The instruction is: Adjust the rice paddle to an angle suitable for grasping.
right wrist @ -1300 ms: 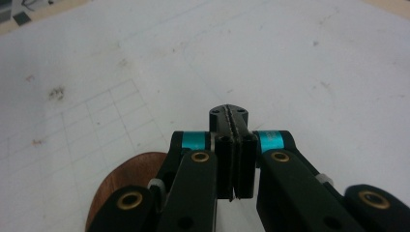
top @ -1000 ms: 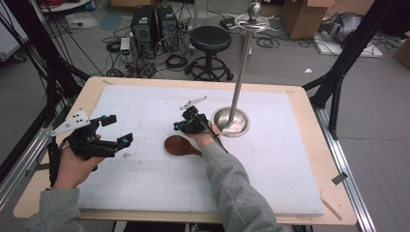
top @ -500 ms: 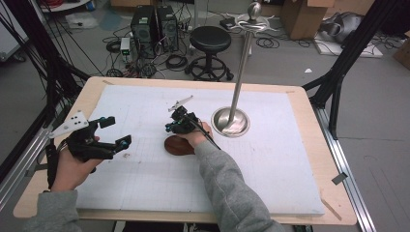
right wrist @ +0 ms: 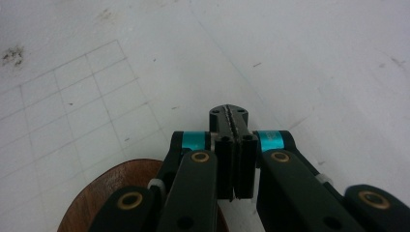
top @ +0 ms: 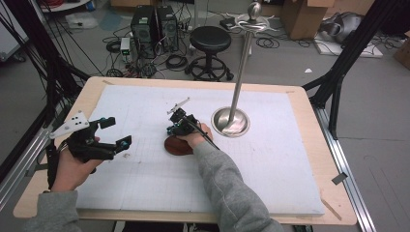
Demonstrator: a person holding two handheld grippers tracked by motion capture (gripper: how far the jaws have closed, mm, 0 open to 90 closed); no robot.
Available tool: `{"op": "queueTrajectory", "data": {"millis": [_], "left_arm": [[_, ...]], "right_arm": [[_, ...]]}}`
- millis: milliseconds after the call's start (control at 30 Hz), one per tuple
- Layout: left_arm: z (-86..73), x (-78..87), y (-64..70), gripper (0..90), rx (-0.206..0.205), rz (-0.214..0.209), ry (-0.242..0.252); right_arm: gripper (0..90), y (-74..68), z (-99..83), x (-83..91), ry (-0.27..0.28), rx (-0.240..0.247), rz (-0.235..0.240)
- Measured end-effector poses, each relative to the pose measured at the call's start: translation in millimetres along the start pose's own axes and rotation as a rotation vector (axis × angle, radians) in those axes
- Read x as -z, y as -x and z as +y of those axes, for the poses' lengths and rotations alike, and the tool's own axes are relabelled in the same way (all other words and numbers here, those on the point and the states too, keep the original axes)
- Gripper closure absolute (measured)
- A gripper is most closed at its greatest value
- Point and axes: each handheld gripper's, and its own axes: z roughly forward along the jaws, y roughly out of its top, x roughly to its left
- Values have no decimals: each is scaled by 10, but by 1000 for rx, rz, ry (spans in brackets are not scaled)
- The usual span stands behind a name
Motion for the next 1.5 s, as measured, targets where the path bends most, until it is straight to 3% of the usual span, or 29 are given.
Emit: {"op": "queueTrajectory", "data": {"millis": [267,467,767,867,1067,1267,1500], "left_arm": [[6,-31,16,27,-8,1,-6],[26,-37,3,27,-18,6,5],[54,-66,31,27,-29,-6,7],[53,-67,27,27,-28,-5,8],[42,-72,29,27,-29,1,0],[44,-47,25,27,-32,4,0],[45,-39,11,27,-26,7,5]], "right_arm": [[897,-66,2,14,-30,-3,9],[899,-127,-42,37,-27,-25,12],[899,-221,-100,84,-34,-17,24],[899,-253,-144,110,-32,-40,41],[898,-278,-167,145,-54,-33,41],[899,-310,-208,158,-31,-37,25],[899,-337,-256,224,-51,-29,52]]}}
